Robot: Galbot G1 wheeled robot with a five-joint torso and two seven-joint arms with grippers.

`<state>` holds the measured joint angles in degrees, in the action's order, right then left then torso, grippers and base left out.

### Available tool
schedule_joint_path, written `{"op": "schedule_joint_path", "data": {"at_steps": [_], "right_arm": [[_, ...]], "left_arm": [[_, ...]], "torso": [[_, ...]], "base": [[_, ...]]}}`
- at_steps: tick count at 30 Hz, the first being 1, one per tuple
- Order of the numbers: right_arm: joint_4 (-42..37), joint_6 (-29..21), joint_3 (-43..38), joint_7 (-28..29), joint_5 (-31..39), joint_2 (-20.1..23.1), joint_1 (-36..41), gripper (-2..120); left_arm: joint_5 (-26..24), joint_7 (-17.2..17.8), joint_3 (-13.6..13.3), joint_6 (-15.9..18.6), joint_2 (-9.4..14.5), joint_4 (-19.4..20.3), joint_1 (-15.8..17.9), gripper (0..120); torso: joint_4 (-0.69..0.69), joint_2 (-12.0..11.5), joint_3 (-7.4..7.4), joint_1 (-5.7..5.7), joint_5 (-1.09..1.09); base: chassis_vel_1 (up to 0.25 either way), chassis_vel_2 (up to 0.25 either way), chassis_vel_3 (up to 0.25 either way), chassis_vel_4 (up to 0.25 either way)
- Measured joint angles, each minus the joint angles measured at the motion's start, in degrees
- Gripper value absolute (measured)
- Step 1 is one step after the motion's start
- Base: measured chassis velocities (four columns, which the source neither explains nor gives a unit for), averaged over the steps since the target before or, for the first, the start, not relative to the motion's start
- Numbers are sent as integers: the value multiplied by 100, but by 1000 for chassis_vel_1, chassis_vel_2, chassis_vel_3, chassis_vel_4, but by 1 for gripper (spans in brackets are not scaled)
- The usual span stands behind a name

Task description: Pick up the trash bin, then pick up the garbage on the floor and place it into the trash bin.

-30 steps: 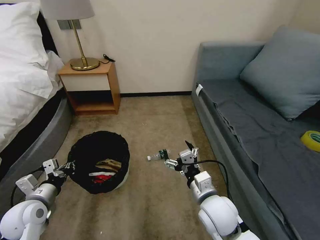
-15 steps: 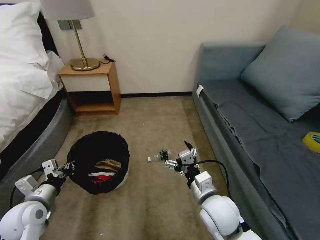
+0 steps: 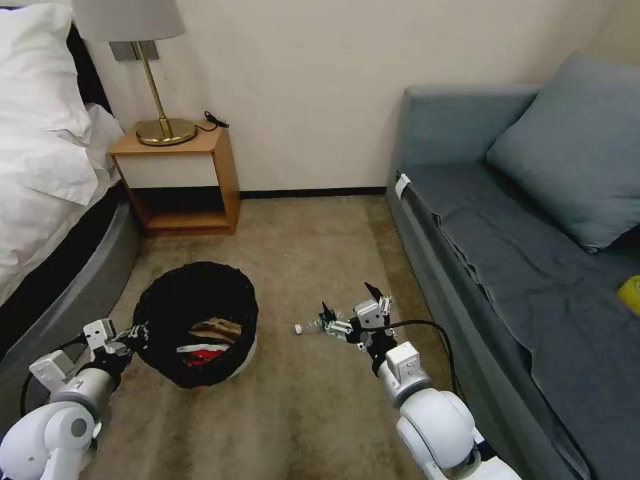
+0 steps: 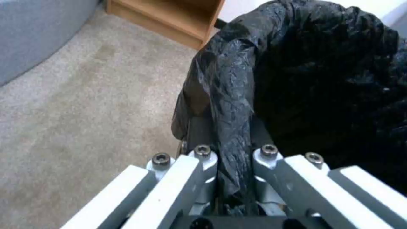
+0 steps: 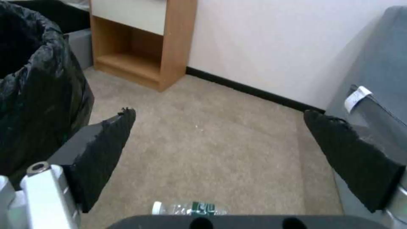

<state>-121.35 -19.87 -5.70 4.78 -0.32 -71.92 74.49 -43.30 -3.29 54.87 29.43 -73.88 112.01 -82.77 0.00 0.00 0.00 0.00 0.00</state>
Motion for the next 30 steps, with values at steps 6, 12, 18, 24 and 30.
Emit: {"op": "schedule_joint_path", "data": {"at_steps": [6, 12, 18, 24, 30], "right_arm": [[65, -28, 91, 8, 51, 2, -142, 100], [138, -72, 150, 31, 120, 23, -284, 100], [231, -125, 218, 79, 225, 44, -426, 100], [366, -176, 317, 118, 323, 72, -621, 100], [565, -262, 533, 225, 536, 129, -963, 100]], "left_arm": [[-19, 0, 21, -1, 3, -13, 32, 4], [-46, 2, 54, -1, 9, -20, 44, 4], [-60, 3, 80, -9, 10, -47, 43, 4], [-68, 0, 87, -15, 16, -83, 57, 4], [-106, -10, 109, -18, 59, -133, 71, 4]], "torso": [[0, 0, 0, 0, 0], [0, 0, 0, 0, 0], [0, 0, 0, 0, 0], [0, 0, 0, 0, 0], [0, 0, 0, 0, 0]], "base": [[-73, 53, 65, -67], [-83, 84, 81, -84], [-79, 87, 73, -86], [-62, 76, 84, -80], [-91, 77, 81, -78]]}}
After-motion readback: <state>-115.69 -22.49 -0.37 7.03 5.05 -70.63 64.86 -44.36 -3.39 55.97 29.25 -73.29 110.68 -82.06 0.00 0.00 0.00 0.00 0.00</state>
